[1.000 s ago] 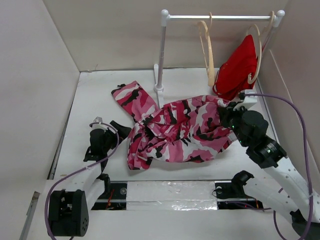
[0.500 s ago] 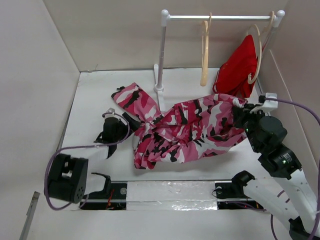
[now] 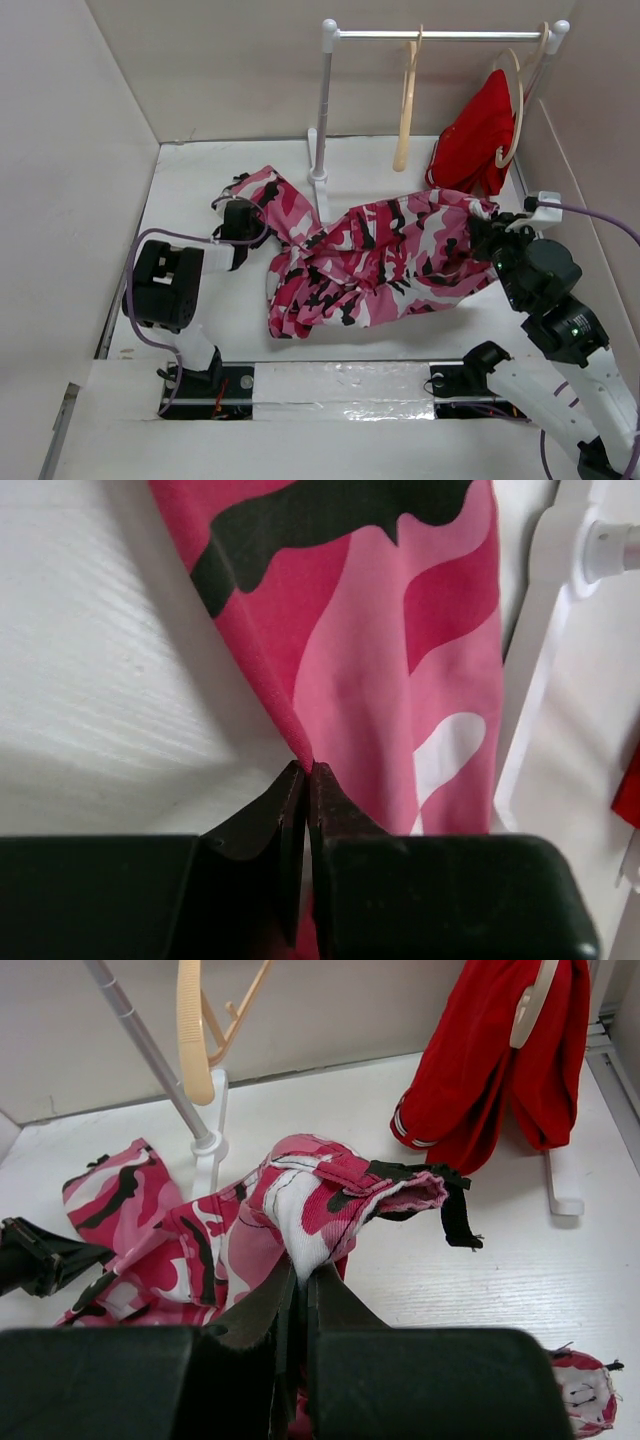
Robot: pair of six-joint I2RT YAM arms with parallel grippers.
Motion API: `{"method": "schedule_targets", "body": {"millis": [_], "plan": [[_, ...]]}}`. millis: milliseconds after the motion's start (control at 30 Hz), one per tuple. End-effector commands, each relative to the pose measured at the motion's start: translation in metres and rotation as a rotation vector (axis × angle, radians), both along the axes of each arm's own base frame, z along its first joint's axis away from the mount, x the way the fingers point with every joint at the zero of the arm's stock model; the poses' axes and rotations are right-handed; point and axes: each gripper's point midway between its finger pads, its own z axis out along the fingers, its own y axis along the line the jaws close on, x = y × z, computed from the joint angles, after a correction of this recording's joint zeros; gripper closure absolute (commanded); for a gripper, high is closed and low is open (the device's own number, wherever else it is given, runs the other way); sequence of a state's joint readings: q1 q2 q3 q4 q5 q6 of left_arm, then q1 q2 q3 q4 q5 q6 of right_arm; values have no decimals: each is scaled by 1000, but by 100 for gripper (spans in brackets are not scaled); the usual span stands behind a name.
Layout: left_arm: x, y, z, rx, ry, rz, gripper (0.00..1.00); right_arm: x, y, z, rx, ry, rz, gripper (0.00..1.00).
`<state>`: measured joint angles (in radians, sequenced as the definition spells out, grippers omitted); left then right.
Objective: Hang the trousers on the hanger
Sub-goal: Flatten out the trousers at the center of the board.
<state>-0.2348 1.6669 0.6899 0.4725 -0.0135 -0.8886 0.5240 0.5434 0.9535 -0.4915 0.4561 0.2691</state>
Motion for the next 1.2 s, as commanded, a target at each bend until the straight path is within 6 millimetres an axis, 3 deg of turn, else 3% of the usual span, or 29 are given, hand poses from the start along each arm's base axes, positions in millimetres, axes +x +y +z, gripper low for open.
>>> {"method": "schedule_targets", "body": {"millis": [0, 33, 200, 233, 300, 333, 433, 467, 567, 600, 667, 733, 767, 867, 900, 933, 1033, 1133, 1167], "plan": [[-8, 11, 11, 4, -9, 33, 100, -3, -9, 33, 63, -99, -34, 100], [-11, 21, 27, 5, -46, 57, 100, -5, -11, 36, 62, -105, -39, 100], [-66, 71, 34, 134, -41, 186, 100, -22, -24, 57, 81, -151, -56, 100], [-75, 75, 45, 145, -72, 188, 100, -29, -27, 69, 98, -174, -54, 100], [-93, 84, 45, 180, -41, 202, 100, -43, -31, 81, 117, -205, -30, 100], [-98, 87, 56, 181, -71, 213, 100, -49, -33, 88, 128, -221, -23, 100], [-118, 99, 58, 218, -59, 245, 100, -68, -42, 110, 155, -274, -14, 100], [-120, 99, 68, 224, -98, 231, 82, -72, -44, 114, 163, -285, -11, 100], [-120, 84, 65, 197, -88, 146, 33, -62, -39, 106, 152, -262, -19, 100], [-122, 78, 63, 188, -63, 109, 31, -53, -36, 96, 136, -234, -28, 100], [-122, 59, 77, 187, -107, 20, 31, -37, -31, 83, 105, -188, -49, 100], [-130, 35, 92, 163, -157, -103, 43, -24, -31, 72, 79, -149, -88, 100], [-134, 26, 107, 141, -212, -150, 56, -22, -31, 72, 79, -152, -97, 100], [-157, -3, 124, 65, -294, -331, 74, -16, -29, 79, 78, -170, -104, 100], [-165, -18, 133, 19, -339, -404, 86, -13, -30, 82, 76, -175, -116, 100], [-170, -24, 134, 4, -352, -439, 90, -11, -31, 84, 67, -180, -125, 100], [-180, -35, 142, -26, -388, -523, 93, 3, -30, 88, 47, -159, -156, 100], [-180, -42, 152, -32, -444, -565, 86, 20, -25, 89, 28, -151, -165, 100], [-176, -43, 147, -19, -421, -576, 85, 24, -24, 91, 28, -153, -166, 100]]}}
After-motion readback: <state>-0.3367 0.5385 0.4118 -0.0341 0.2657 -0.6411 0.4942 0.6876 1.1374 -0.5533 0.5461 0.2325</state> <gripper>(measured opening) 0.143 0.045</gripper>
